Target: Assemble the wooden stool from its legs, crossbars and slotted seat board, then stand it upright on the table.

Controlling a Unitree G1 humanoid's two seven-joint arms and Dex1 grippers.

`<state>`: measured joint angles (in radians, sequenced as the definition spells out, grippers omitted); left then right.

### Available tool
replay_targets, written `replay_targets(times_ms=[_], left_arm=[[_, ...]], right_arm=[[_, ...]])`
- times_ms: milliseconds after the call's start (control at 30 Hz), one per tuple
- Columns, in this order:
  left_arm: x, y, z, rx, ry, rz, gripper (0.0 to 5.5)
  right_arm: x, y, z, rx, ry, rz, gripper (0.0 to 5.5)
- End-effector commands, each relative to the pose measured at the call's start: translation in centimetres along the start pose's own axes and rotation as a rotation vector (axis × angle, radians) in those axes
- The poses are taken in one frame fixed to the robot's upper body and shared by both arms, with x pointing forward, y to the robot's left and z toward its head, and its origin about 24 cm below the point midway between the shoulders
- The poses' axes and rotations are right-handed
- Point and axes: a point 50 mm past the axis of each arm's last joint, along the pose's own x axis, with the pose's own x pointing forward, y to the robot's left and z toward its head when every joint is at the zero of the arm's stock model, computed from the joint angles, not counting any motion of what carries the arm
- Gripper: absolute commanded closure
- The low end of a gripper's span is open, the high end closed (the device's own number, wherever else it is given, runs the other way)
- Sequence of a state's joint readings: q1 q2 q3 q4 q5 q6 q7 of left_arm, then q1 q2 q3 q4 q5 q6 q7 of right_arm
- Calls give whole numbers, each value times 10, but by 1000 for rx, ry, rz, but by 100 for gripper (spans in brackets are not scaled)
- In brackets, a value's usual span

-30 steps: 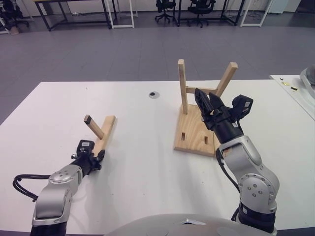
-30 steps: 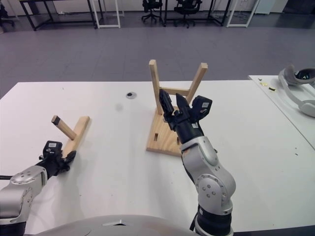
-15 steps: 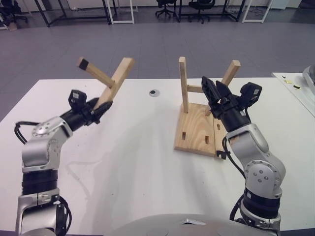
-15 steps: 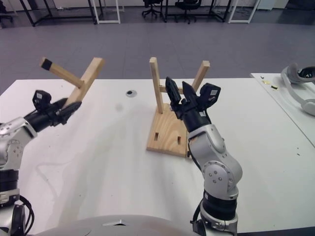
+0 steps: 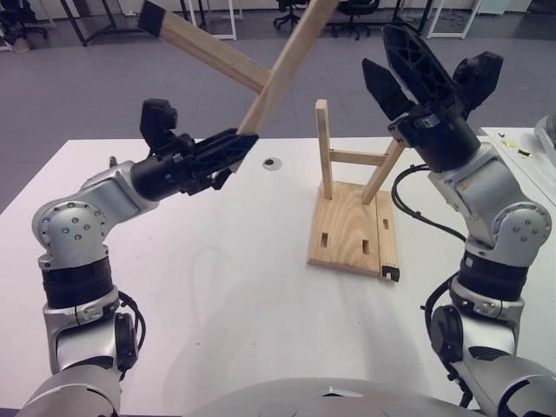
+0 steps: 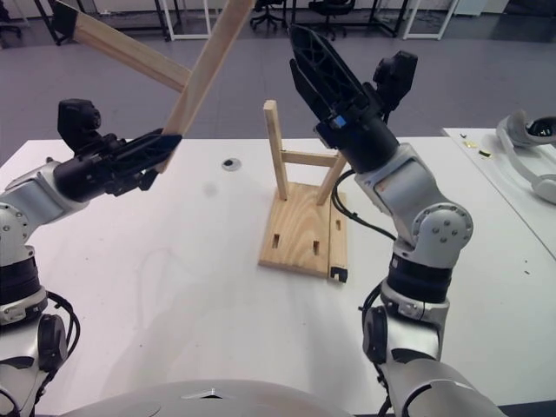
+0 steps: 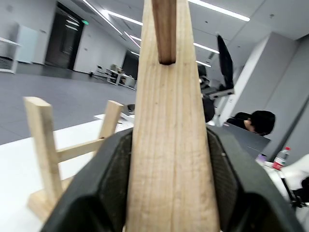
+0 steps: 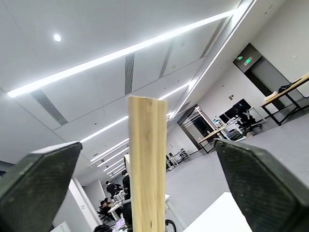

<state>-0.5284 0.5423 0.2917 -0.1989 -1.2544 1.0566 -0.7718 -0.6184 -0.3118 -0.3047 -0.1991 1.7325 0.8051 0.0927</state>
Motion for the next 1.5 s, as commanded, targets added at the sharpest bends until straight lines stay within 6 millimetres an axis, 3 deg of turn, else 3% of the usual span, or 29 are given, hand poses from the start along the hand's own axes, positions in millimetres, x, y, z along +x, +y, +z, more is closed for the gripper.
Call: replay_targets(times_ms=[33, 267, 767, 1000, 1033, 1167, 1233, 1333, 1400, 1500], left_arm=[[13, -4, -6, -23, 72, -63, 347], [19, -5, -17, -59, 133, -103, 347], [17, -4, -16, -114, 87, -98, 347], [12, -5, -18, -138, 111, -90, 347], [11, -3, -18, -149, 108, -78, 311], [0, 7, -24, -151, 93, 5, 249], [-10, 10, -38, -160, 124, 56, 246], [-36, 8, -80, -268, 187, 138, 246], [-54, 5, -106, -317, 203, 211, 246], [-64, 1, -123, -319, 182, 271, 246]], right_arm=[[5, -4, 0, 38, 62, 19, 42], [13, 0, -7, 68, 130, 85, 42], [6, -6, -9, 109, 147, 67, 327], [2, -10, -7, 83, 151, 11, 336], [2, -9, -7, 49, 167, 2, 336], [5, -6, -3, -136, 219, -8, 345], [6, -6, 2, -225, 234, -9, 345], [-1, -10, 9, -378, 295, -30, 345], [-17, -16, 11, -501, 371, -56, 345], [-47, -23, 17, -646, 499, -70, 345]])
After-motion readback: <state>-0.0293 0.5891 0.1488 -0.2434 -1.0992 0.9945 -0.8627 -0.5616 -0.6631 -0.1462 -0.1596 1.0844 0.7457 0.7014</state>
